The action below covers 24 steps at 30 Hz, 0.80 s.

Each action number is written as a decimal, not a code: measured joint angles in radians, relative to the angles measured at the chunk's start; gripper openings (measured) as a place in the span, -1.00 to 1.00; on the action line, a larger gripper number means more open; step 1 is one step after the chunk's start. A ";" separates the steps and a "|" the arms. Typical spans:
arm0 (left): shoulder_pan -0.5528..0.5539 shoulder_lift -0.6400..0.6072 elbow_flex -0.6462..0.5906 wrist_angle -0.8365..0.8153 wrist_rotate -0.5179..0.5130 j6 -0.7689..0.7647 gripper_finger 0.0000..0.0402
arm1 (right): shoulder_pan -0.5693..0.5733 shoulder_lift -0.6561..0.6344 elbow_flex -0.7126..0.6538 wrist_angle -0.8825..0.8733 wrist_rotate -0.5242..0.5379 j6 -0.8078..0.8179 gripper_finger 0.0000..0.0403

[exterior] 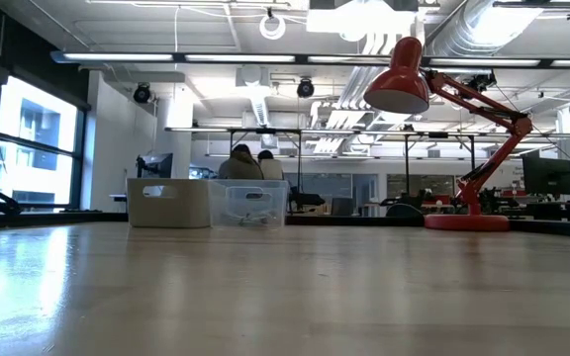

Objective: Pick & Place USB Port
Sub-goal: Put the light blue patterned charger cable into the gray bin

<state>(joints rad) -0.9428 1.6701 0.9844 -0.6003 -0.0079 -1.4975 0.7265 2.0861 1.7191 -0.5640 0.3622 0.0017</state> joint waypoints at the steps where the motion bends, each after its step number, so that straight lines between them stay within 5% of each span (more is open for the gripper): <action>1: 0.000 0.008 0.000 -0.001 0.002 0.000 0.37 | 0.000 0.000 0.000 0.000 0.000 0.000 -0.20; 10: 0.000 0.075 0.005 -0.008 0.044 0.030 0.33 | 0.000 0.000 0.000 0.008 0.001 0.000 -0.20; 13: 0.001 0.076 0.004 -0.028 0.054 0.032 0.05 | 0.000 0.000 0.000 0.009 0.001 0.000 -0.20; 18: 0.001 0.077 0.000 -0.062 0.057 0.064 -0.85 | 0.000 0.000 0.000 0.012 0.001 0.001 -0.20; 24: 0.001 0.077 0.002 -0.066 0.057 0.079 -0.97 | 0.000 0.000 0.000 0.013 0.005 0.012 -0.20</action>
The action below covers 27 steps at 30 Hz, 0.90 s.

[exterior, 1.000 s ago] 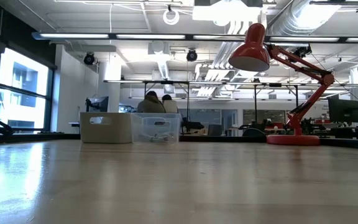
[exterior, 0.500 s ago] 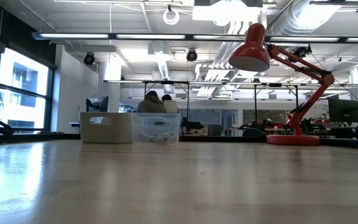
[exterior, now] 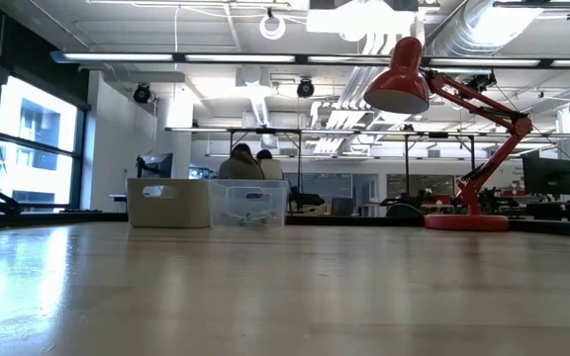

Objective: Pick & Place USB Port
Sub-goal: Put the light blue patterned charger cable into the gray bin

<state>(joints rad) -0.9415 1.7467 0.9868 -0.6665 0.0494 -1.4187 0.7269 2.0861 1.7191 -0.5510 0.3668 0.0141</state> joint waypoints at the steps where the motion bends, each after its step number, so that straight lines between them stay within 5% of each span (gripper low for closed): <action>1: -0.001 -0.002 0.006 -0.007 -0.012 0.001 -0.96 | 0.000 0.000 0.000 0.000 0.001 0.007 -0.20; 10: 0.016 0.001 0.233 -0.368 -0.162 0.111 -0.98 | 0.000 0.000 0.000 -0.025 0.070 0.006 -0.20; 19: 0.107 -0.001 0.624 -0.892 -0.615 0.333 -0.99 | 0.000 0.000 0.000 -0.117 0.223 0.007 -0.20; 23: 0.182 -0.066 0.691 -0.882 -0.844 0.536 -0.99 | 0.000 0.000 0.000 -0.181 0.294 0.016 -0.20; 27: 0.312 -0.166 0.704 -0.902 -0.923 0.619 -0.99 | 0.002 0.000 0.000 -0.232 0.323 0.009 -0.20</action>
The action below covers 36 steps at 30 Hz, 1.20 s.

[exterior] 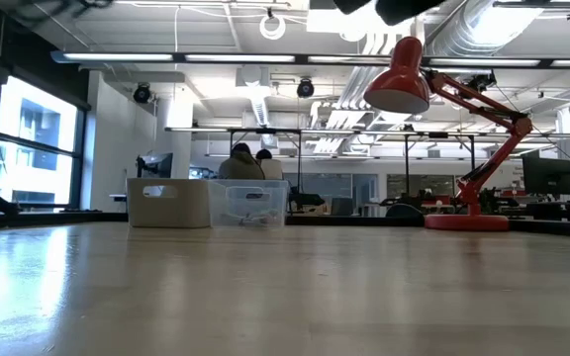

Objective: Pick & Place USB Port
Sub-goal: Put the light blue patterned charger cable into the gray bin

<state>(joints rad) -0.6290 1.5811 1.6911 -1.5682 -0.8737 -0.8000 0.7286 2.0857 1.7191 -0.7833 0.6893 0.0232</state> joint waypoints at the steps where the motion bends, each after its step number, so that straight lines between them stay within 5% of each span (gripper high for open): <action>1: 0.031 -0.021 -0.006 0.002 -0.008 0.023 -0.99 | 0.002 0.000 0.000 -0.010 0.001 -0.002 -0.20; 11: 0.351 -0.174 -0.005 0.000 -0.061 0.196 -1.00 | -0.011 -0.008 0.000 -0.169 0.133 -0.022 -0.20; 20: 0.621 -0.201 -0.005 0.136 -0.062 0.391 -1.00 | -0.102 -0.138 0.000 -0.160 0.142 -0.105 -0.20; 27: 0.825 -0.199 -0.050 0.435 0.131 0.747 -1.00 | -0.202 -0.228 0.000 -0.174 0.104 -0.142 -0.20; 36: 1.138 -0.200 -0.222 0.764 0.535 0.972 -1.00 | -0.334 -0.272 0.000 -0.247 0.034 -0.209 -0.20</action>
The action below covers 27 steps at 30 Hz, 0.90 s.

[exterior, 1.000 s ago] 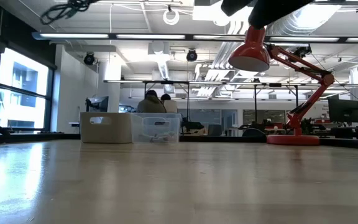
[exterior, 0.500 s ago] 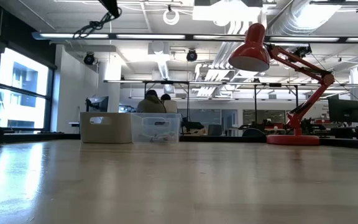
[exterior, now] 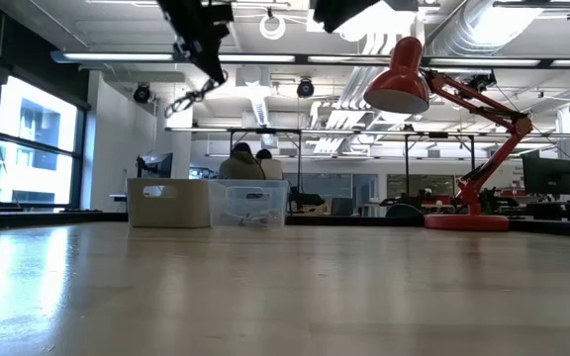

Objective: Pick & Place USB Port
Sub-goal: Put the light blue patterned charger cable into the gray bin

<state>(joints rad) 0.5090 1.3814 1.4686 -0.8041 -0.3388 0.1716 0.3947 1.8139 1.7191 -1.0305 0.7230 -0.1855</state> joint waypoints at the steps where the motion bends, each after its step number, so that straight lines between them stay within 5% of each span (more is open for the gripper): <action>1: 0.032 0.000 -0.025 0.039 0.046 0.011 -1.00 | -0.011 -0.004 0.000 -0.013 -0.001 -0.013 -0.20; 11: 0.259 0.000 -0.267 0.194 0.245 -0.037 -1.00 | -0.105 -0.072 0.000 -0.075 -0.042 -0.022 -0.20; 19: 0.279 0.000 -0.408 0.329 0.285 -0.076 -1.00 | -0.150 -0.090 0.000 -0.072 -0.120 -0.039 -0.20; 27: 0.276 0.000 -0.424 0.323 0.285 -0.156 -1.00 | -0.162 -0.091 0.000 -0.071 -0.132 -0.041 -0.20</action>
<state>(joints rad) 0.7853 1.3811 1.0451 -0.4809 -0.0540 0.0151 0.2329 1.7229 1.7191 -1.1019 0.5913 -0.2264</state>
